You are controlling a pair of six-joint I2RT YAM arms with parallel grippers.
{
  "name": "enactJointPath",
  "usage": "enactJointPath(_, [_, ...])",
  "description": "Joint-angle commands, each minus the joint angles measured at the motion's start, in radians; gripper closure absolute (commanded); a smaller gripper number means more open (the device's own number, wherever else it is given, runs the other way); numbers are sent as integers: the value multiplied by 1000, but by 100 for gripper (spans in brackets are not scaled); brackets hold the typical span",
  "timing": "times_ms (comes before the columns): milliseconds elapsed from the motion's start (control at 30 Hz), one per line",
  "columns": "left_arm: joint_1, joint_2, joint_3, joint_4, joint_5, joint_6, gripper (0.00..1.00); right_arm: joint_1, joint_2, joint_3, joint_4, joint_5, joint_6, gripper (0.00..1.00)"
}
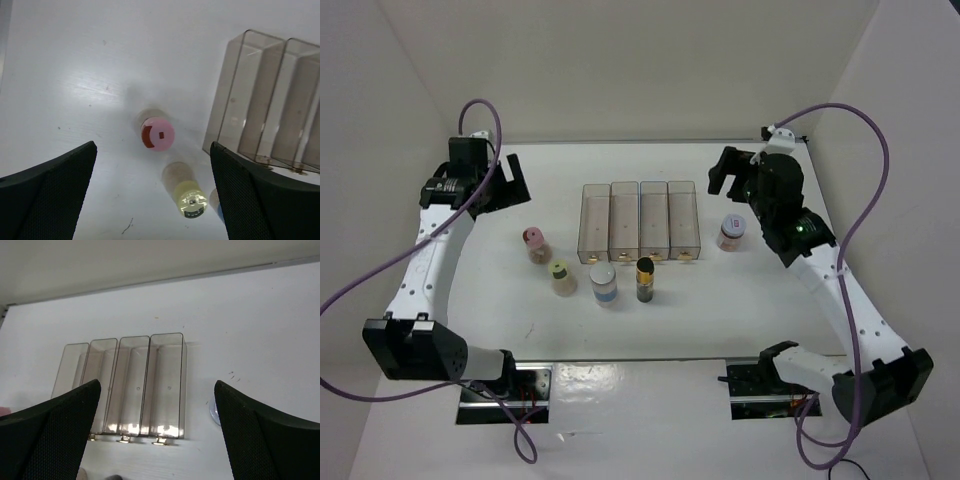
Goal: Organize the condiment bottles
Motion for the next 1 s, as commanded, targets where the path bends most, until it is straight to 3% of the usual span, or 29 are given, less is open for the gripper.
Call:
enactJointPath(0, [-2, 29, 19, -87, -107, 23, 0, -53, 70, 98, -34, -162, -54, 2])
enactJointPath(267, [-32, 78, -63, -27, -73, 43, 0, -53, 264, 256, -89, -262, -59, 2])
enactJointPath(367, [-60, 105, -96, -16, -63, 43, 0, -31, 273, 226, -57, -271, -45, 2])
enactJointPath(633, [-120, 194, -117, -16, -191, -1, 0, 32, 316, 284, -77, -271, -43, 2])
enactJointPath(967, [-120, 216, -189, 33, -182, -50, 0, 105, 335, 275, -77, -234, -53, 2])
